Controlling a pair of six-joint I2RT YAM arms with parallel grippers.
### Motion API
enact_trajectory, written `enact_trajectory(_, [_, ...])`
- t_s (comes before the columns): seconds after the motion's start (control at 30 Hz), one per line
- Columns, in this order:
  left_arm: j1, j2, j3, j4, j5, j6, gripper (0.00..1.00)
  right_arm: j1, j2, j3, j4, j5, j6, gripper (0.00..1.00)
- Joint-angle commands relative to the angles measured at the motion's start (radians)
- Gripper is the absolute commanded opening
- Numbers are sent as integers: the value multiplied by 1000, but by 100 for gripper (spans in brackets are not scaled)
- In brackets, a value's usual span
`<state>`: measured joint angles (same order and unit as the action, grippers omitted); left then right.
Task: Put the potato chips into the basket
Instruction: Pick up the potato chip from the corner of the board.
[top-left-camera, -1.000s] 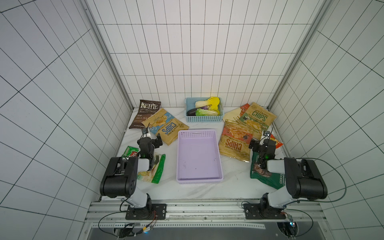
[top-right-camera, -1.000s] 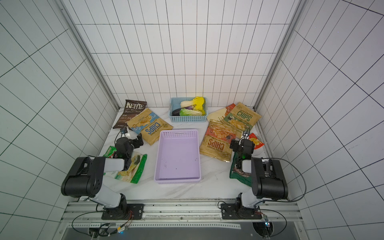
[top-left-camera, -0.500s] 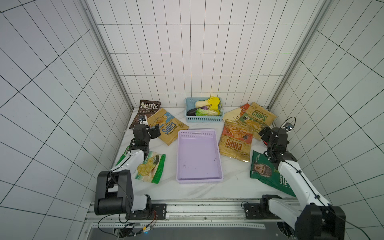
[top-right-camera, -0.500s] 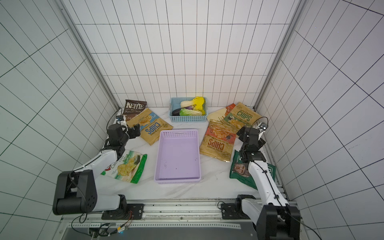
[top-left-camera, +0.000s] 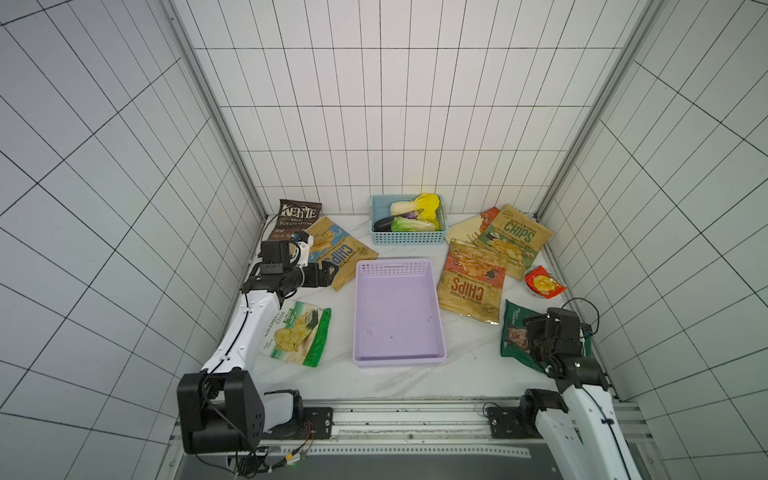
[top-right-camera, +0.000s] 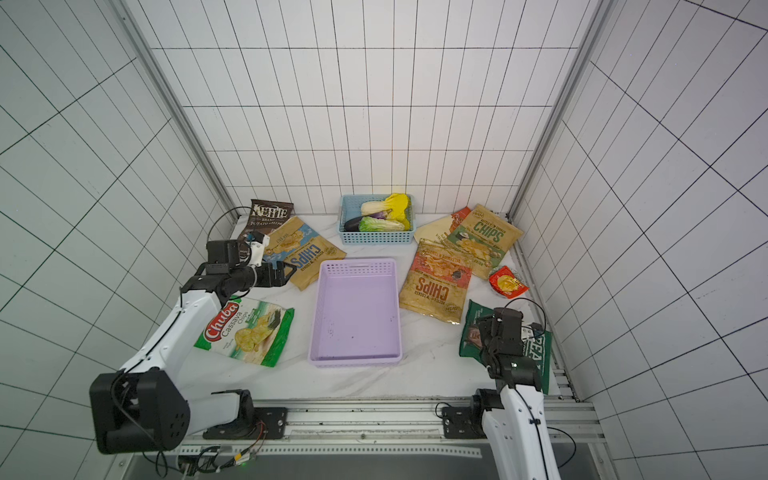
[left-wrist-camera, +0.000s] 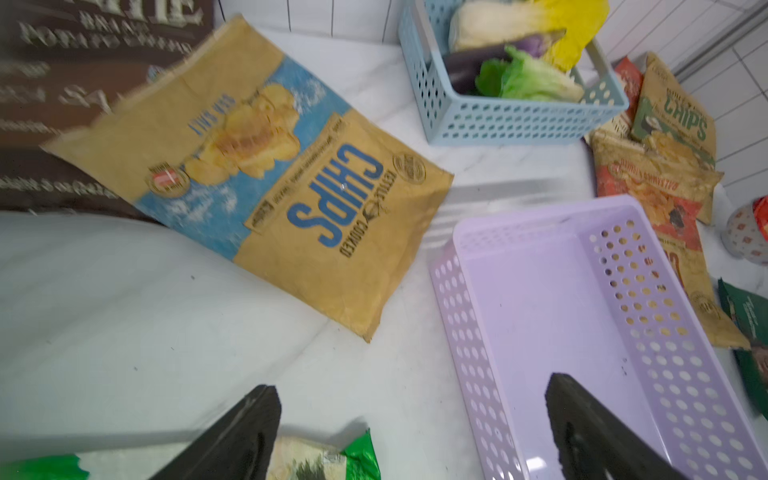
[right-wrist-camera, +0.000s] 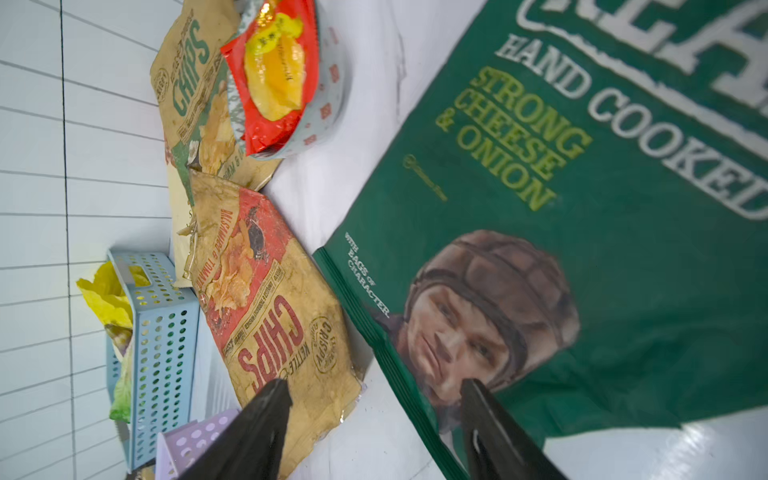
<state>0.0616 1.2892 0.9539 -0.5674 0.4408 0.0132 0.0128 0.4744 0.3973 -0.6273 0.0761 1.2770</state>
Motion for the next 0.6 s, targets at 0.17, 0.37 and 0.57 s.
enact_trajectory(0.17, [-3,7,5,-42,47,19,98,-3,-91,-112,-174,-9,211,66])
enact_trajectory(0.37, [-3,13,6,-39,31,17,97,-2,106,-39,-163,-9,114,66])
enact_trajectory(0.57, [-3,13,6,-38,26,18,97,1,145,-61,-220,-60,226,70])
